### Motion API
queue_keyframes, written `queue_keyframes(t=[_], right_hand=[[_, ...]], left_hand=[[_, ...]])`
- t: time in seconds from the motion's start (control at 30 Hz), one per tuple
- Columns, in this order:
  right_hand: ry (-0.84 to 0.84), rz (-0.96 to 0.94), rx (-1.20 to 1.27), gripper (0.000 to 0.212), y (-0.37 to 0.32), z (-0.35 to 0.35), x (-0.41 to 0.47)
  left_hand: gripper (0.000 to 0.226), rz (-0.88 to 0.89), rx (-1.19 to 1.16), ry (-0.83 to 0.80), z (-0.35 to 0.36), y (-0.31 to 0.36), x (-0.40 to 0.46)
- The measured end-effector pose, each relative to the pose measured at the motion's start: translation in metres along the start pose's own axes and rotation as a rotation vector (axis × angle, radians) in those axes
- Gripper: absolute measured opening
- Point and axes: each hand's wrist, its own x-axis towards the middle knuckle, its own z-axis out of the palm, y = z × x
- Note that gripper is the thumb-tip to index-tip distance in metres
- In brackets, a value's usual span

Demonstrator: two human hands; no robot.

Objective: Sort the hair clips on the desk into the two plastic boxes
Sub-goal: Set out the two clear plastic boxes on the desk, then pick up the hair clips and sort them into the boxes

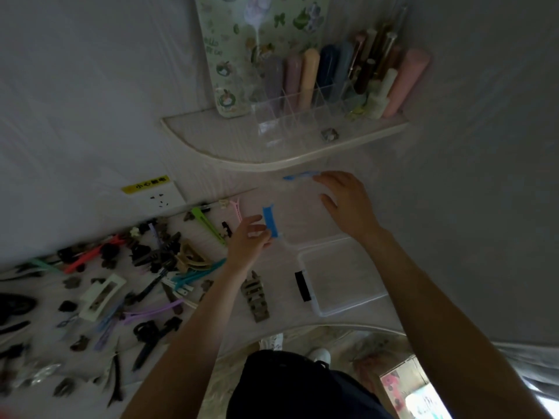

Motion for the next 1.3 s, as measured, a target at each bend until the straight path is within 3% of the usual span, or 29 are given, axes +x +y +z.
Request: queue_keyframes(t=[0.27, 0.37, 0.43, 0.53, 0.67, 0.73, 0.83, 0.93, 1.03, 1.3], right_hand=[[0.035, 0.172, 0.127, 0.033, -0.026, 0.000, -0.105], [0.015, 0.127, 0.249, 0.030, -0.059, 0.011, -0.128], [-0.079, 0.077, 0.352, 0.035, -0.084, 0.023, -0.137], [-0.357, 0.058, 0.464, 0.056, -0.112, 0.045, -0.153], [-0.565, 0.107, 0.395, 0.095, -0.123, 0.077, -0.165], [-0.574, 0.092, 0.301, 0.098, -0.122, 0.089, -0.164], [-0.573, 0.085, 0.245, 0.103, -0.123, 0.102, -0.157], [-0.601, 0.076, 0.221, 0.112, -0.130, 0.114, -0.150], [-0.638, 0.036, 0.187, 0.116, -0.145, 0.128, -0.148], [-0.511, 0.060, 0.232, 0.111, -0.223, 0.181, -0.121]], left_hand=[[0.026, 0.378, 0.219, 0.052, -0.036, 0.004, -0.046], [0.025, 0.484, 0.419, 0.204, -0.059, -0.023, -0.063], [0.037, 0.509, 0.611, 0.328, -0.076, -0.043, -0.074], [0.054, 0.529, 0.879, 0.512, -0.102, -0.078, -0.100], [0.072, 0.279, 1.149, 0.743, -0.124, -0.136, -0.141], [0.086, 0.087, 1.088, 0.842, -0.133, -0.155, -0.161], [0.109, -0.198, 0.806, 0.921, -0.152, -0.174, -0.180], [0.124, -0.271, 0.714, 0.872, -0.171, -0.179, -0.178], [0.129, -0.216, 0.817, 0.717, -0.182, -0.177, -0.161], [0.090, 0.182, 1.039, 0.496, -0.210, -0.162, -0.094]])
